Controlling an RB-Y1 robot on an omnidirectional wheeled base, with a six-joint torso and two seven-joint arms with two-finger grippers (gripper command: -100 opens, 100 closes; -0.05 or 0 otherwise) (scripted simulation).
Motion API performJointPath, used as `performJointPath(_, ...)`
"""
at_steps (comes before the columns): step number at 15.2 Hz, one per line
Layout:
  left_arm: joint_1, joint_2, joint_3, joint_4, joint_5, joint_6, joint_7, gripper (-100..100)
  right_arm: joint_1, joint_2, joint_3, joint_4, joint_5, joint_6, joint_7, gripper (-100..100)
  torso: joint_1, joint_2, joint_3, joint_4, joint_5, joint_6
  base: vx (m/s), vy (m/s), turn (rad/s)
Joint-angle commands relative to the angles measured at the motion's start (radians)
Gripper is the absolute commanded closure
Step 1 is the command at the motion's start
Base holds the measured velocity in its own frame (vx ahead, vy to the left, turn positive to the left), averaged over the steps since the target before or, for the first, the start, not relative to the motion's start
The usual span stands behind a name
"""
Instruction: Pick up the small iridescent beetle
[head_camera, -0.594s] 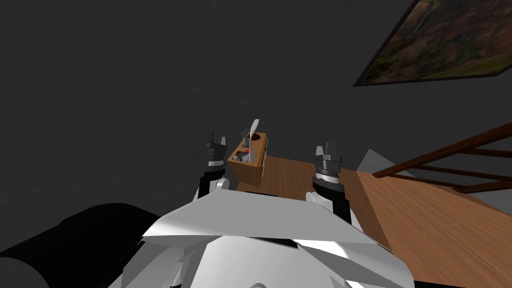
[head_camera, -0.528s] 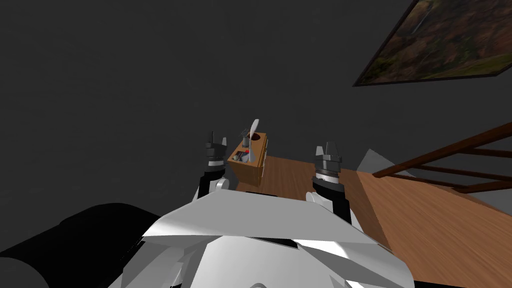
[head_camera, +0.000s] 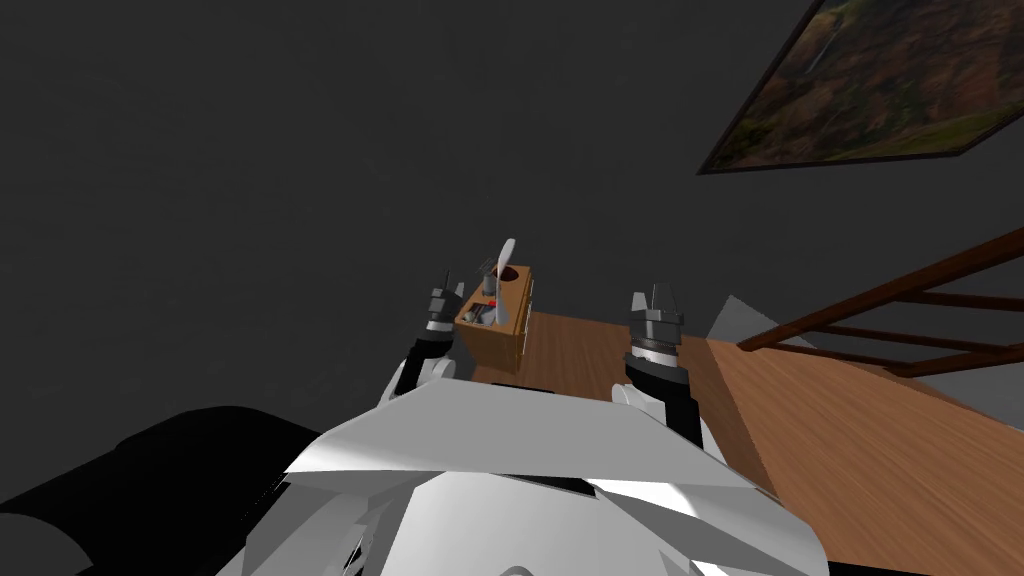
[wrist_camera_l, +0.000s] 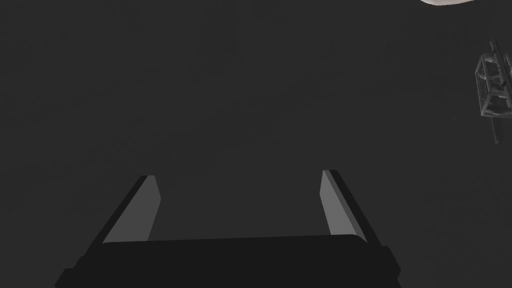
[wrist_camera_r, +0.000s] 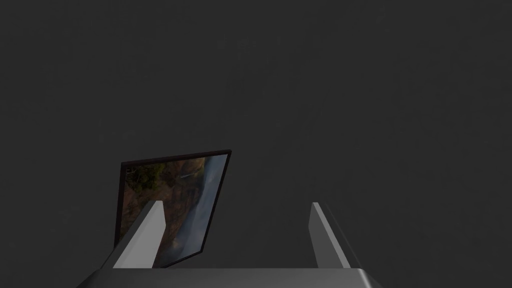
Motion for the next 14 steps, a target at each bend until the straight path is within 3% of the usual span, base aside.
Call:
performJointPath(1,-0.004,0.031,0.004,0.024,0.003,0.024,0.000,-100,0.000,0.000,0.000,0.000,0.000,0.000,0.000,0,0.000,0.000,0.000,0.000,0.000,0.000,0.009,-0.005,-0.046)
performJointPath(9,-0.045,0.163,-0.004,0.151,0.004,0.188,-0.019,-100,0.000,0.000,0.000,0.000,0.000,0.000,0.000,0,0.000,0.000,0.000,0.000,0.000,0.000,0.012,-0.008,-0.057)
performJointPath(14,-0.061,0.204,-0.008,0.200,0.005,0.264,-0.026,-100,0.000,0.000,0.000,0.000,0.000,0.000,0.000,0,0.000,0.000,0.000,0.000,0.000,0.000,0.012,-0.009,-0.048)
